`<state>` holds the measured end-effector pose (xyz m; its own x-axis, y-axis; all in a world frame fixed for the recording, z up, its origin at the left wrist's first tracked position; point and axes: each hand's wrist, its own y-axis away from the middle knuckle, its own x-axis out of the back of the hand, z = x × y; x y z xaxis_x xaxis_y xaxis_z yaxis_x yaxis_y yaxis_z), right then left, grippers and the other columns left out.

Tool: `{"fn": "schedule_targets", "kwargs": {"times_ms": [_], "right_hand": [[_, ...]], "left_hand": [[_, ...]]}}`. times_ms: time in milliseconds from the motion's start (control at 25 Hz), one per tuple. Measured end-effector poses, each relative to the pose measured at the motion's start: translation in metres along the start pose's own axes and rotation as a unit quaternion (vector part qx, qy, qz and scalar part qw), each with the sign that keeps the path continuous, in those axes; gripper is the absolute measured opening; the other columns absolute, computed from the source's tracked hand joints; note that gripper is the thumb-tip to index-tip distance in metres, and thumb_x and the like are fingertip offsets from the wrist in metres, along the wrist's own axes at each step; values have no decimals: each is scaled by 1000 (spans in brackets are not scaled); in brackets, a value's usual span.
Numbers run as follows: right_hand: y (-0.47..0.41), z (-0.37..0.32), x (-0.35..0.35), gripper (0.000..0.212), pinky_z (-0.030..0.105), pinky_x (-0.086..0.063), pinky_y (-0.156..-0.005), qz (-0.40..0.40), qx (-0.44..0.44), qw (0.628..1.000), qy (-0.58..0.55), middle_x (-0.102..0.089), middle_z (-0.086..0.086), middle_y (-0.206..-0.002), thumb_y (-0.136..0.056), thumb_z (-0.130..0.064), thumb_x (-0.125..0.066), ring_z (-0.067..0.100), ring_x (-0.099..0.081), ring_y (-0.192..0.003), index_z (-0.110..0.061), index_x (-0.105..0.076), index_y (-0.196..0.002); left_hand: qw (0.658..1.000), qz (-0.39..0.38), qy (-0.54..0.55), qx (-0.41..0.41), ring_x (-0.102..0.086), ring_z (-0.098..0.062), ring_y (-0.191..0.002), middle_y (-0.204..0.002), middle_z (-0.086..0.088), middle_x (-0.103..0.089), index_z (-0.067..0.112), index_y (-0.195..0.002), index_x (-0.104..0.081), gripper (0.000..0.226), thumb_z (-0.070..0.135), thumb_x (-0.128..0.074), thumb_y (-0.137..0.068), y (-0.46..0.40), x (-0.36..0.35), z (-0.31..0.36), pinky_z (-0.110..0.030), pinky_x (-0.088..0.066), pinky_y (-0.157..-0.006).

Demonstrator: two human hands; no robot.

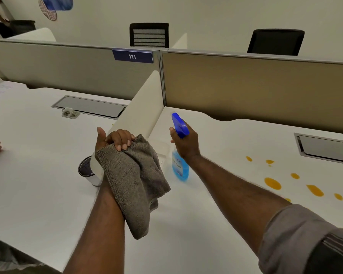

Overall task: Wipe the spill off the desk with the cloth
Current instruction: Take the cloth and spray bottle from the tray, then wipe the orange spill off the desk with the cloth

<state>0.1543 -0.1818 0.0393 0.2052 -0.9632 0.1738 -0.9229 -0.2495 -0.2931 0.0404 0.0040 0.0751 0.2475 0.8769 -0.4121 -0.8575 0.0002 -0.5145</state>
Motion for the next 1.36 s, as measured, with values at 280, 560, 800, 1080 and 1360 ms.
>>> {"fn": "schedule_targets", "kwargs": {"times_ms": [280,560,800,1080,1360], "right_hand": [[-12,10,4,19,6,-47,-63,-38,-14,999,12,-67,8,-85,-91,-31,-62,24,-66,-77,-17,-56,-102],[-2,9,31,53,16,-44,-80,-126,-52,988,70,-61,3,-122,-89,-40,-62,12,-60,-103,-13,-47,-132],[49,-26,76,50,17,-47,-72,174,-30,984,23,-55,4,-118,-78,-17,-63,5,-58,-92,-17,-45,-126],[116,-49,157,42,28,-56,-78,-277,-287,887,-232,-74,-1,-107,-82,-60,-56,18,-70,-98,-28,-70,-106],[159,-17,266,59,48,-41,-106,-157,-367,813,-424,-61,19,-129,-82,-40,-69,34,-56,-119,-6,-58,-129]], "left_hand": [[996,85,-20,12,-59,-10,-64,-58,7,-65,22,-55,-70,58,56,-43,-93,6,-16,-1,-25,-48,-78],[995,102,-11,16,-59,-10,-61,-55,7,-64,20,-50,-69,59,59,-48,-89,0,-40,-5,-24,-48,-76],[993,120,-2,23,-55,-9,-54,-46,8,-58,20,-40,-65,60,64,-57,-80,-9,-89,-16,-24,-47,-71],[989,113,73,59,-48,-11,-46,-36,5,-49,18,-29,-54,60,62,-74,-65,-34,-196,-63,-26,-44,-66],[937,254,73,227,-62,-15,-63,-55,-1,-67,13,-61,-66,60,50,-34,-96,-33,-258,-158,-25,-54,-63]]}}
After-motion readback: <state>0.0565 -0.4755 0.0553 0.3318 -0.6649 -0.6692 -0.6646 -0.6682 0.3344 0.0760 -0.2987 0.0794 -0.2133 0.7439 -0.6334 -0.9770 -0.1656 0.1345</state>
